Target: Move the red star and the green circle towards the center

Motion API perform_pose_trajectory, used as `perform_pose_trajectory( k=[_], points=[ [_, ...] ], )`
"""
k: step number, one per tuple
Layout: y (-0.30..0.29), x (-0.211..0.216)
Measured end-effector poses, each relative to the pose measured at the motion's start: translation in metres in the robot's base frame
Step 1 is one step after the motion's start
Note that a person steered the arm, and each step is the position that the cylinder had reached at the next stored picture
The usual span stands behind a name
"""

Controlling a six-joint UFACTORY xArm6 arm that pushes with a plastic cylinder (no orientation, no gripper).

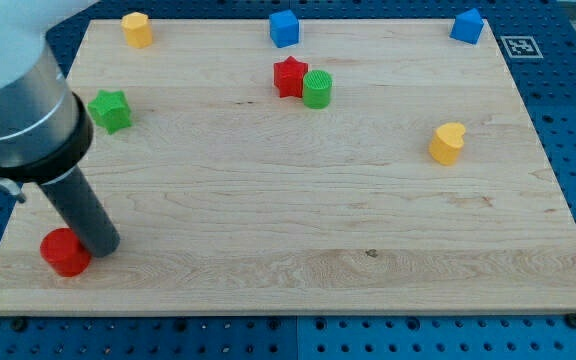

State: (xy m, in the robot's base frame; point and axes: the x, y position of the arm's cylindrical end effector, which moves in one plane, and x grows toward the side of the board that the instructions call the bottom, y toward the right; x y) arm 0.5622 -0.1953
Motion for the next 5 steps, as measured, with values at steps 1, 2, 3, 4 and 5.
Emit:
perform_pose_trajectory(
  k=[1, 2, 3, 4, 5],
  points=[
    [0.037, -0.003],
    [0.112, -0.023],
    [0.148, -0.065],
    [0.149, -0.103],
    [0.149, -0.103]
  ],
)
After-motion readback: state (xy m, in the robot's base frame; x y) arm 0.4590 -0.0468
